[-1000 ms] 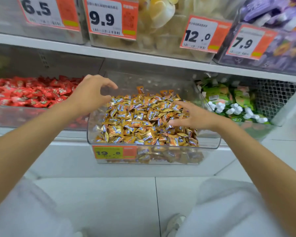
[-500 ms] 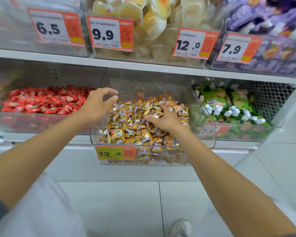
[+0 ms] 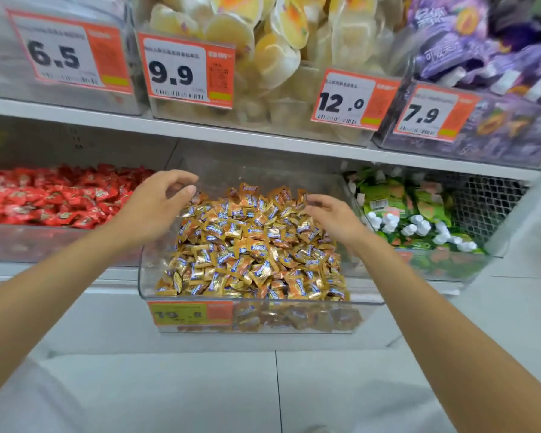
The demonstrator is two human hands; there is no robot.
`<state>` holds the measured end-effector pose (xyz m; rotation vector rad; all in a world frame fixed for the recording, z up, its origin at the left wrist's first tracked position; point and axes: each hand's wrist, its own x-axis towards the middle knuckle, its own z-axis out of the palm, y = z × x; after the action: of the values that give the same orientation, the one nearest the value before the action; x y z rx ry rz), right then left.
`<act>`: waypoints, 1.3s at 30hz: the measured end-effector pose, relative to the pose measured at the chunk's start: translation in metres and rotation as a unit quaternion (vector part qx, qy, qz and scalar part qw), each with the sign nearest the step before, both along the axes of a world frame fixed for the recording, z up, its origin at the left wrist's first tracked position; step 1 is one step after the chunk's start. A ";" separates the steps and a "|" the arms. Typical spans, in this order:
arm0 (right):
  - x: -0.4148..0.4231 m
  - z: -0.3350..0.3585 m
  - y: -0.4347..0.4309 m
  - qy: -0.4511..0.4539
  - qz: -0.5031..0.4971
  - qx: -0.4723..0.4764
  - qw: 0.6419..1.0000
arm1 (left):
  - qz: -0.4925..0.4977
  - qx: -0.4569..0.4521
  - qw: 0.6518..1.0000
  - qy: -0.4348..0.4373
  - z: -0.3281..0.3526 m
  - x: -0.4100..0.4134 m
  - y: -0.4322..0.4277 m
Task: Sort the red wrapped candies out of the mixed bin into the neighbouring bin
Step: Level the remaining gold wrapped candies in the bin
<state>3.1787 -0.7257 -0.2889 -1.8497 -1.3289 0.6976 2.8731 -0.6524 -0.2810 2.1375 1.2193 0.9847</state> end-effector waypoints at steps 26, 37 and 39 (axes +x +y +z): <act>0.035 0.027 -0.061 -0.243 0.079 0.071 0.964 | -0.072 -0.147 0.966 0.198 -0.004 0.040 -0.019; 0.040 0.007 -0.056 -0.140 0.071 0.086 0.984 | -0.140 -0.269 0.947 0.100 -0.027 0.161 -0.024; 0.042 0.005 -0.056 -0.122 0.068 0.092 0.986 | -0.191 -0.246 0.949 0.053 -0.019 0.159 -0.024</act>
<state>3.2205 -0.7819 -0.2835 -1.7482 -1.6314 0.4096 3.0318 -0.6762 -0.2999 1.9298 0.9204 0.3532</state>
